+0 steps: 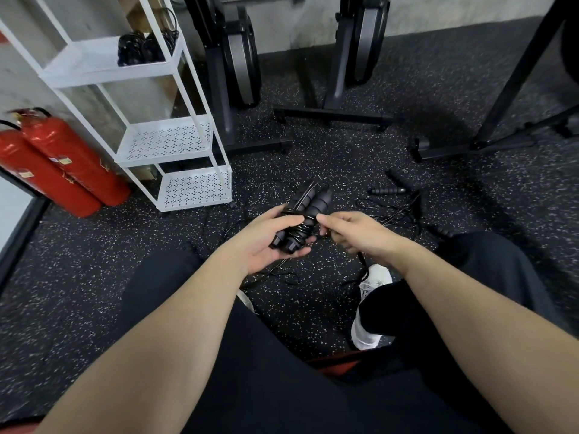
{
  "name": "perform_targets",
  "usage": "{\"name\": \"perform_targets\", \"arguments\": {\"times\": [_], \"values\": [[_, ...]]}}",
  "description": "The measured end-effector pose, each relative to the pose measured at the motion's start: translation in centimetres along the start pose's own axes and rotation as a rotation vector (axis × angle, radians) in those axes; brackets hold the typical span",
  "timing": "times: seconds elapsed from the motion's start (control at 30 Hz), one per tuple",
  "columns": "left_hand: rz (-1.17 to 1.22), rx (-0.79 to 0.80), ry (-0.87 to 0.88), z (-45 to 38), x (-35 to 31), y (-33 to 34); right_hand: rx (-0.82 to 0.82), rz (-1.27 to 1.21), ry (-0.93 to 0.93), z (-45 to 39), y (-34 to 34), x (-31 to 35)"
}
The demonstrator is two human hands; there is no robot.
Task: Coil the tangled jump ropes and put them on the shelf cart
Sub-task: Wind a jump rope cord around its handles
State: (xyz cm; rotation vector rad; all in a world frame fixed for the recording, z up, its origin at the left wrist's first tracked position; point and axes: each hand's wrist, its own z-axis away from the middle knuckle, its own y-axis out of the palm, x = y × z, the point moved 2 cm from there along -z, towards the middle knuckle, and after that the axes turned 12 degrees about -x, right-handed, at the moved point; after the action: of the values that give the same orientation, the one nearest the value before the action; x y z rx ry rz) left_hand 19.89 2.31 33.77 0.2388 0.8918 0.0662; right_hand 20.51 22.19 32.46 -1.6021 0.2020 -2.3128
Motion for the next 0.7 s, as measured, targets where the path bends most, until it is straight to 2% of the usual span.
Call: {"name": "perform_targets", "arguments": {"times": [0.2,0.37,0.53,0.7], "values": [[0.157,0.003,0.015,0.5,0.0,0.8,0.04,-0.174,0.041,0.1,0.0,0.1],[0.06,-0.052,0.006,0.7,0.8,1.6,0.039,-0.125,0.032,0.5,-0.7,0.1],[0.113,-0.075,0.024,0.7,-0.1,1.8,0.035,-0.113,0.003,0.8,-0.8,0.2],[0.224,-0.095,0.028,0.9,-1.0,0.2,0.138,-0.258,-0.075,0.6,-1.6,0.8]]}}
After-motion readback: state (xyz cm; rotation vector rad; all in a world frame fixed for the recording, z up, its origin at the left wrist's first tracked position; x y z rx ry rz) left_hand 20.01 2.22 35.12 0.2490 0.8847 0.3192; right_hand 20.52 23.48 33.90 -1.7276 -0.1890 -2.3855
